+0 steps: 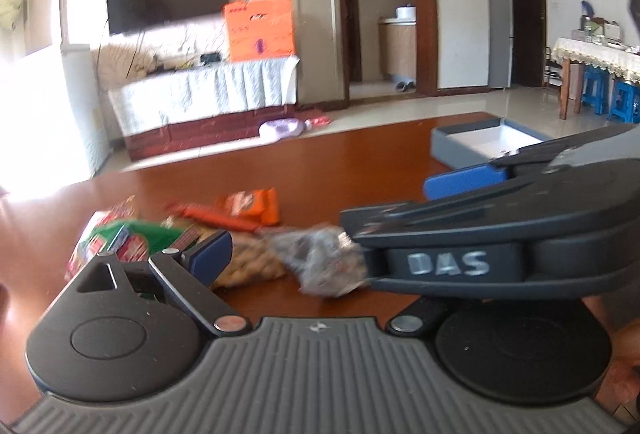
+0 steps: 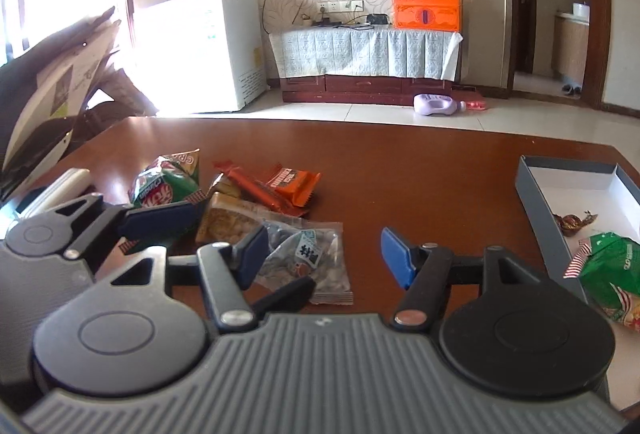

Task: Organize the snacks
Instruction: 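Withdraw both tools from the gray box and move toward the snack pile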

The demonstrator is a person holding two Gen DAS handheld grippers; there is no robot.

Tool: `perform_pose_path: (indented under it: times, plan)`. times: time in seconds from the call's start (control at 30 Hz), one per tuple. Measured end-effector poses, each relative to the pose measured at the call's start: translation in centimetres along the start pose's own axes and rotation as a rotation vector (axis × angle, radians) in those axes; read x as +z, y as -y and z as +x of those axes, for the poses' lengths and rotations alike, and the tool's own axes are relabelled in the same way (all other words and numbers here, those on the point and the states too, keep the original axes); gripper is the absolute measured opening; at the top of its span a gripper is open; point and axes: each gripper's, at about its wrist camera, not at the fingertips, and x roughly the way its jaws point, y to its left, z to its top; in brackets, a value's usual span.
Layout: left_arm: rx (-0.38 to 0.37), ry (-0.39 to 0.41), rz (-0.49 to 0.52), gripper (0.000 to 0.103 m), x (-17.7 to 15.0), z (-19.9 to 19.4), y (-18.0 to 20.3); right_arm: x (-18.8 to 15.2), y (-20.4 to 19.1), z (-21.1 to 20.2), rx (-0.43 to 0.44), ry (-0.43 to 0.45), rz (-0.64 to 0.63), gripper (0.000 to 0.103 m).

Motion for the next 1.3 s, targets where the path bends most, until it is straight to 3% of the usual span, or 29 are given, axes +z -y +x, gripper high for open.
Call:
perform_pose_path:
  times: [0.2,0.53,0.87,1.3]
  plan:
    - [-0.006,-0.051,-0.040,0.099,-0.8,1.2,-2.8,-0.1,0.2,0.6,-0.025,-0.021,0.000,0.072]
    - [0.001,-0.082,-0.017,0.099,0.0,4.3,-2.6,-0.5,0.6,1.0,-0.036,-0.047,0.002,0.072]
    - [0.049,-0.122,-0.026,0.099,-0.6,3.3,-4.3,-0.6,-0.5,3.5,-0.012,-0.103,0.007,0.074]
    - [0.029,-0.154,0.004,0.099,-0.9,4.0,-4.0,-0.9,-0.9,6.7,-0.090,-0.180,0.024,0.075]
